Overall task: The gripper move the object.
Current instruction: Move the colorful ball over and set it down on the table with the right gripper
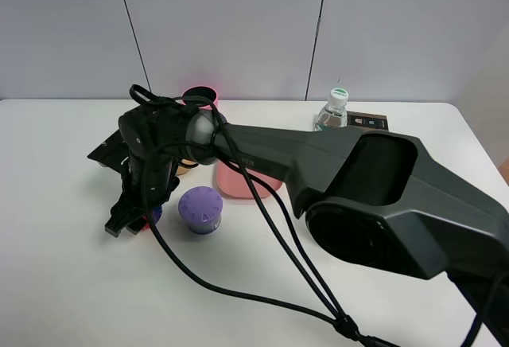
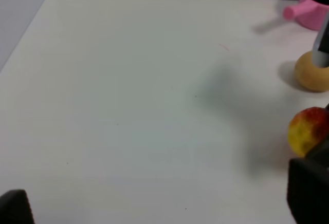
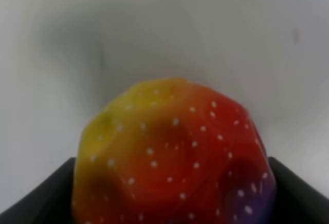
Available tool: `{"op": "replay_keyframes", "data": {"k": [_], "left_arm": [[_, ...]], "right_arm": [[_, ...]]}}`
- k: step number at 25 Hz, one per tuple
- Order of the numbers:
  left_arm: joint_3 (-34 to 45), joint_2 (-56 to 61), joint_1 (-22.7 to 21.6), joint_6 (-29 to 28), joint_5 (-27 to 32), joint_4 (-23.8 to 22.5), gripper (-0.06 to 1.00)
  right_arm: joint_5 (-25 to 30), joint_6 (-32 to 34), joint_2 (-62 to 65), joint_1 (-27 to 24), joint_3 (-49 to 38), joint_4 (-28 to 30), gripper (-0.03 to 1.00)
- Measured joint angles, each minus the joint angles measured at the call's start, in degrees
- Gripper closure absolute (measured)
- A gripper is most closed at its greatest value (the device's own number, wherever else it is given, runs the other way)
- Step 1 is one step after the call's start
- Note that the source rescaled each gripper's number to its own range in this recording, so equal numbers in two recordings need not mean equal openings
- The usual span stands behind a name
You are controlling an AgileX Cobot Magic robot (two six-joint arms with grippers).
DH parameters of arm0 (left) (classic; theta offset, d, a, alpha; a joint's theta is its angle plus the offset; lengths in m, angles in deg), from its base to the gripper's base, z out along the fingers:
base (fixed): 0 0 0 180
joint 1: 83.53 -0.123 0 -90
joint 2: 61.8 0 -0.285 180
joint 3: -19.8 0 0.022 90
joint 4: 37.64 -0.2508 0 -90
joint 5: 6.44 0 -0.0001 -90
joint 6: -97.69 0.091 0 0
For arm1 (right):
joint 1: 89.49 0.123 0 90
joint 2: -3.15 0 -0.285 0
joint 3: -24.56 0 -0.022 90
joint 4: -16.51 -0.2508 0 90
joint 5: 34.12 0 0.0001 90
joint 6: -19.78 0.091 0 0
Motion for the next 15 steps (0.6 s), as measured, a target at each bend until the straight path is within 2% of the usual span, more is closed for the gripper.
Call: {"op": "replay_keyframes", "data": {"k": [15], "left_arm": [[0.0, 0.0, 0.0, 0.0, 0.0, 0.0, -0.06]], "right_arm": [[-5.59, -2.53, -0.45, 0.0, 0.0, -0.12, 0.97]]}}
